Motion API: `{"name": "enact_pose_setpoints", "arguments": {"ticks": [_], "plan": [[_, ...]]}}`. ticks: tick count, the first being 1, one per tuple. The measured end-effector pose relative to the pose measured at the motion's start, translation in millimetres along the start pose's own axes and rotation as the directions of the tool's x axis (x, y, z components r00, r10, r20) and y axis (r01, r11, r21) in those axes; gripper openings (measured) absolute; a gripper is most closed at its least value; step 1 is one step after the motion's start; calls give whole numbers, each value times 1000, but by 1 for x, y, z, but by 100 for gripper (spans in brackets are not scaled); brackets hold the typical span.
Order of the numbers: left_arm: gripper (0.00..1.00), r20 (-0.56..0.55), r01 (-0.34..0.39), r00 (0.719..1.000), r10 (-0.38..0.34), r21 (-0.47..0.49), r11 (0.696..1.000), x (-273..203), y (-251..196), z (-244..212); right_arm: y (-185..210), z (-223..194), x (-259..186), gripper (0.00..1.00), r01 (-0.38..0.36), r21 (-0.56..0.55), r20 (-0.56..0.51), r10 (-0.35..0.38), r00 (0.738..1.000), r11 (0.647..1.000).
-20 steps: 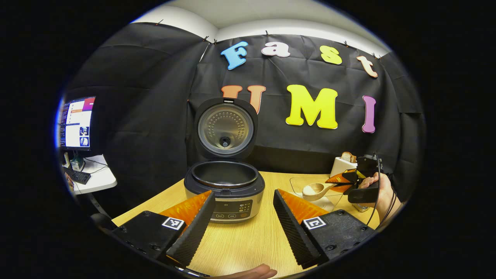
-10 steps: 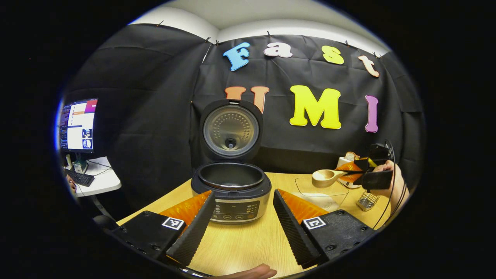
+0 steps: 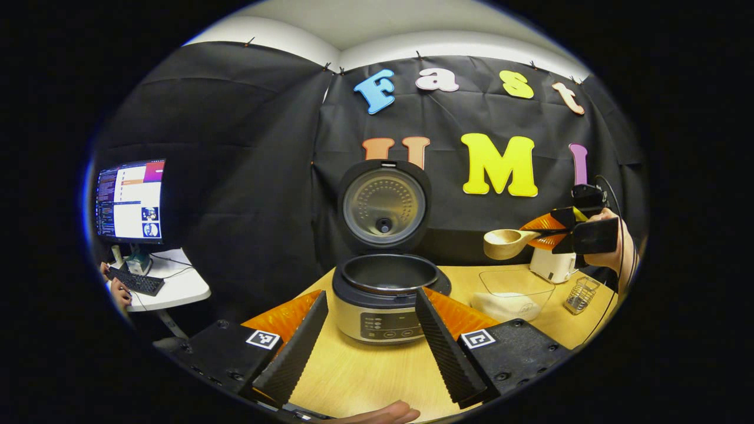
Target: Close the left gripper, press the button to open the rice cooker; take a wooden spoon from the chopstick holder with the right hand, scoop a spoonful of rice and pour it into the rice cooker, then put the wooden spoon back into the chopstick holder.
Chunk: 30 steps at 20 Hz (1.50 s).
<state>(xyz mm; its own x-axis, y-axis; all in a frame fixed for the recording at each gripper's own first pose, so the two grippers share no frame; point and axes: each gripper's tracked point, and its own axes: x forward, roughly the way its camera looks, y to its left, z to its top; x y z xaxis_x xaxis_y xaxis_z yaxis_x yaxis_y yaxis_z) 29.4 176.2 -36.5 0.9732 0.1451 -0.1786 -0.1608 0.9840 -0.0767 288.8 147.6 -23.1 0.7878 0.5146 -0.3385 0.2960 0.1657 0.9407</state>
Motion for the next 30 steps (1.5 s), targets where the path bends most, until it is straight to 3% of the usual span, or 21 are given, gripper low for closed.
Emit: {"name": "enact_pose_setpoints", "arguments": {"ticks": [4, 5, 9, 13, 14, 16, 18, 19, 20, 21, 23, 24, 27, 30], "plan": [[96, -12, -25, 1000, 25, -13, 1000, 1, 21, -4, 19, -40, 25, 5, 17, -65, -39, -19, 999, 998], [100, -16, -27, 1000, 27, -19, 999, 0, 22, -4, 23, -51, 33, 5, 25, -86, -47, -29, 998, 996], [96, -18, -10, 1000, 10, 11, 1000, 0, 21, -6, 36, -88, 65, 5, 66, -178, -72, -80, 994, 982], [100, -24, 5, 1000, -4, 52, 999, -1, 18, -8, 47, -115, 95, 5, 107, -280, -62, -129, 990, 954], [95, -27, 11, 1000, -9, 49, 999, -1, 17, -9, 50, -117, 102, 5, 118, -303, -49, -139, 989, 946], [95, -27, 17, 1000, -16, 39, 999, -2, 17, -9, 52, -124, 117, 3, 146, -359, -21, -165, 986, 922], [95, -21, 32, 999, -31, 34, 999, -2, 14, -8, 54, -132, 130, 4, 182, -443, 13, -197, 980, 878], [100, -18, 33, 999, -33, 36, 999, -2, 16, -7, 53, -135, 136, 4, 196, -486, 28, -209, 978, 852], [95, -18, 31, 999, -30, 36, 999, -3, 18, -7, 55, -139, 141, 4, 204, -526, 39, -217, 975, 826], [100, -19, 27, 999, -27, 34, 999, -2, 21, -8, 57, -143, 146, 4, 209, -567, 48, -221, 974, 797], [100, -30, 20, 999, -20, 29, 999, -1, 25, -11, 57, -148, 153, 5, 224, -653, 73, -235, 969, 723], [95, -35, -5, 999, 6, 26, 1000, 0, 33, -12, 59, -148, 156, 2, 236, -689, 92, -240, 966, 685], [96, -58, -28, 998, 28, -2, 1000, 4, 45, -19, 55, -146, 160, 5, 263, -763, 137, -251, 958, 590], [96, -81, -40, 996, 39, -3, 999, 5, 54, -26, 54, -149, 164, 5, 270, -809, 149, -263, 953, 522]]}}
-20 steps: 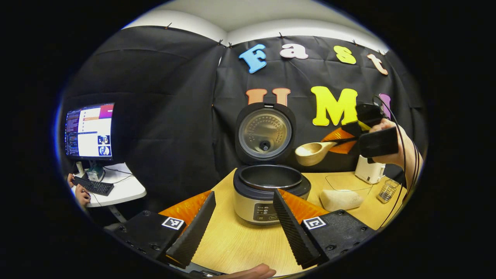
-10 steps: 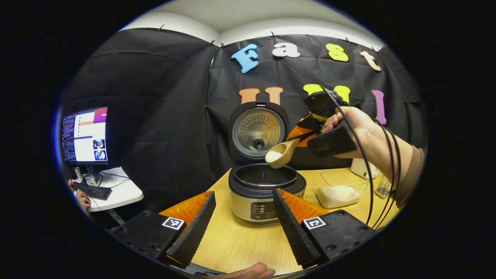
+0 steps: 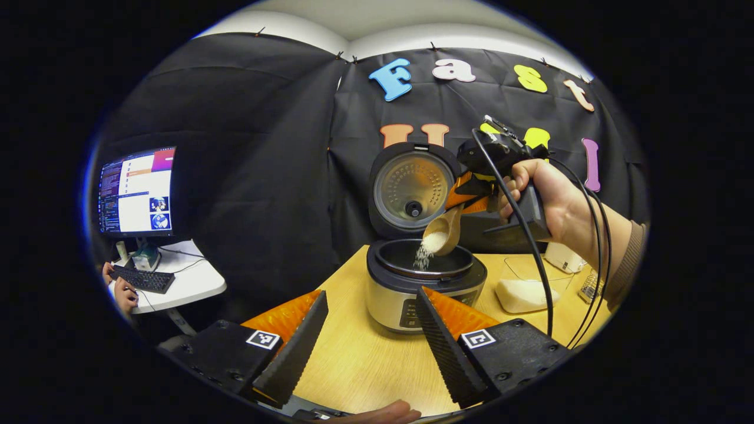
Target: Close the left gripper, press the button to open the rice cooker; take a wooden spoon from the chopstick holder with the right hand, scoop a spoonful of rice and pour it into the rice cooker, then put the wooden spoon back into the chopstick holder.
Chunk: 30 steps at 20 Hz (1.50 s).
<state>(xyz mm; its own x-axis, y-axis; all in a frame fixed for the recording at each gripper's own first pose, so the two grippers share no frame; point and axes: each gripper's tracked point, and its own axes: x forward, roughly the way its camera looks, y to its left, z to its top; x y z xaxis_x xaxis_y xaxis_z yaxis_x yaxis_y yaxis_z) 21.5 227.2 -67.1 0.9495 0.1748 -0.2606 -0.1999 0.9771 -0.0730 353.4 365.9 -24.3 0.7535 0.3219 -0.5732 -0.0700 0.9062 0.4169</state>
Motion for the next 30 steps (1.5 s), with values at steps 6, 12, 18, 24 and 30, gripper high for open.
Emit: {"name": "enact_pose_setpoints", "arguments": {"ticks": [6, 12, 18, 24, 30], "plan": [[96, -1, -19, 1000, 19, -10, 1000, 3, 8, -2, 9, 5, -10, 5, 23, -182, 35, -17, 999, 983], [95, 10, 24, 1000, -24, 8, 1000, 0, 4, 2, 21, 19, -23, 4, 95, -392, 136, -45, 990, 915], [96, 13, 28, 1000, -28, 23, 999, -2, 4, 1, 32, 23, -20, 3, 165, -592, 191, -62, 980, 789], [95, 11, 2, 1000, -2, 20, 1000, 0, 5, 1, 47, 19, -18, 5, 224, -741, 235, -69, 970, 633], [96, 0, 22, 1000, -22, 30, 999, -1, 3, -2, 60, 23, -39, 5, 240, -745, 280, -35, 959, 623]]}}
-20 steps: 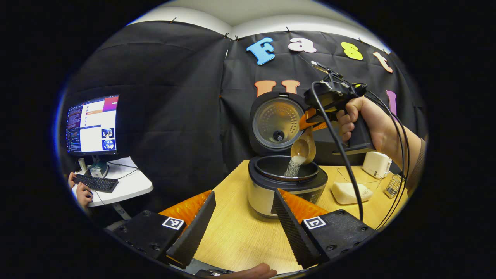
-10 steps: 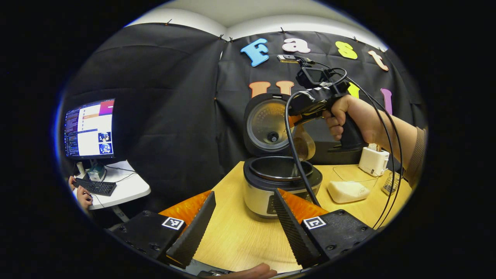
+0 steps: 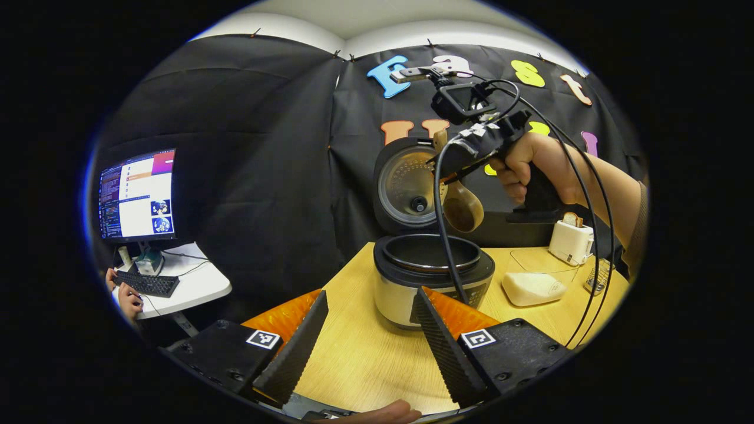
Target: Close the left gripper, press the button to open the rice cooker; take a wooden spoon from the chopstick holder with the right hand, scoop a spoonful of rice and pour it into the rice cooker, then put the wooden spoon back into the chopstick holder.
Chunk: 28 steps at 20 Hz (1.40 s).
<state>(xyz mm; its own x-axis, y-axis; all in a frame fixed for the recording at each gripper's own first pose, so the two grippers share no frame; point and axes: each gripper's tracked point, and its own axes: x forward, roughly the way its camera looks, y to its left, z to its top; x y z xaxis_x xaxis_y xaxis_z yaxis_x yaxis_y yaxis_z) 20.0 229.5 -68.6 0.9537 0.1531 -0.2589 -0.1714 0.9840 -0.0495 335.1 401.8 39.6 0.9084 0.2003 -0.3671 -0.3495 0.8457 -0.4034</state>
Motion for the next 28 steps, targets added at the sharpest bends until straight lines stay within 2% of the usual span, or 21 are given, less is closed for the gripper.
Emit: {"name": "enact_pose_setpoints", "arguments": {"ticks": [6, 9, 13, 17, 20, 26, 28], "plan": [[95, 17, 38, 999, -39, 4, 999, 0, -4, 3, -55, -2, -45, 5, 35, 111, 42, -40, 998, 993], [95, 33, 55, 998, -55, -3, 998, -1, -8, 7, -102, -14, -69, 6, 79, 155, 55, -89, 995, 985], [95, 49, 82, 996, -81, -11, 997, -8, -41, 17, -170, -40, -95, 6, 151, 211, 43, -164, 986, 966], [95, 46, 94, 995, -94, -14, 995, -10, -54, 20, -233, -84, -120, 8, 231, 267, 0, -240, 971, 936], [95, 57, 103, 993, -103, 6, 995, -10, -65, 23, -281, -123, -138, 6, 292, 296, -50, -291, 955, 909], [95, 71, 115, 991, -117, 28, 993, -12, -84, 28, -358, -218, -155, 8, 430, 337, -185, -389, 903, 837], [95, 66, 117, 991, -119, 30, 993, -12, -89, 27, -379, -252, -160, 6, 464, 362, -237, -402, 885, 809]]}}
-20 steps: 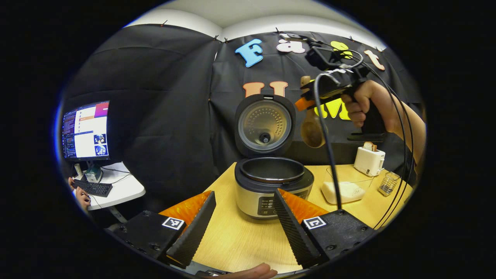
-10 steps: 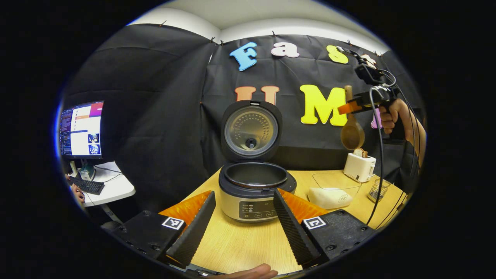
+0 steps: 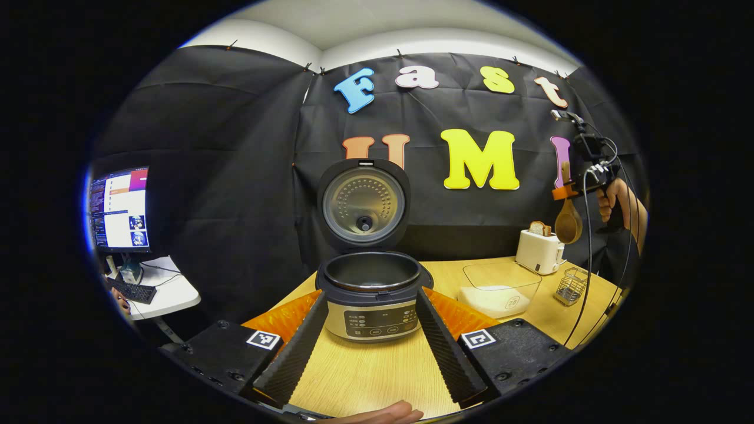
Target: Close the left gripper, press the button to open the rice cooker; take a wooden spoon from the chopstick holder with the right hand, scoop a spoonful of rice and pour it into the rice cooker, then put the wooden spoon back into the chopstick holder.
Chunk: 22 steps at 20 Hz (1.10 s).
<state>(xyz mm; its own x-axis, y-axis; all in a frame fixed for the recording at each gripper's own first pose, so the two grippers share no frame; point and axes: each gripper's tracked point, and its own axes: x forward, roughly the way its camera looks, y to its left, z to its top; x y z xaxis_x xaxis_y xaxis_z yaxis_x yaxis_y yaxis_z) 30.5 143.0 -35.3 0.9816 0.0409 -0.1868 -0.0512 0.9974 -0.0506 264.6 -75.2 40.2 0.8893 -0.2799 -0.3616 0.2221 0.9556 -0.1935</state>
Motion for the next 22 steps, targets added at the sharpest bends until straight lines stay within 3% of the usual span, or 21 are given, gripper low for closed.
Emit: {"name": "enact_pose_setpoints", "arguments": {"ticks": [9, 13, 22], "plan": [[95, -6, 2, 1000, -2, -21, 1000, 3, -12, 0, -88, -104, 35, 9, 80, 103, -146, -64, 987, 991], [95, -9, -13, 1000, 13, -35, 999, 7, -14, -1, -100, -136, 45, 8, 65, 186, -190, -29, 981, 980], [95, -9, -17, 1000, 17, -34, 999, 7, -28, 0, -123, -137, 52, 19, 90, 240, -185, -45, 982, 967]]}}
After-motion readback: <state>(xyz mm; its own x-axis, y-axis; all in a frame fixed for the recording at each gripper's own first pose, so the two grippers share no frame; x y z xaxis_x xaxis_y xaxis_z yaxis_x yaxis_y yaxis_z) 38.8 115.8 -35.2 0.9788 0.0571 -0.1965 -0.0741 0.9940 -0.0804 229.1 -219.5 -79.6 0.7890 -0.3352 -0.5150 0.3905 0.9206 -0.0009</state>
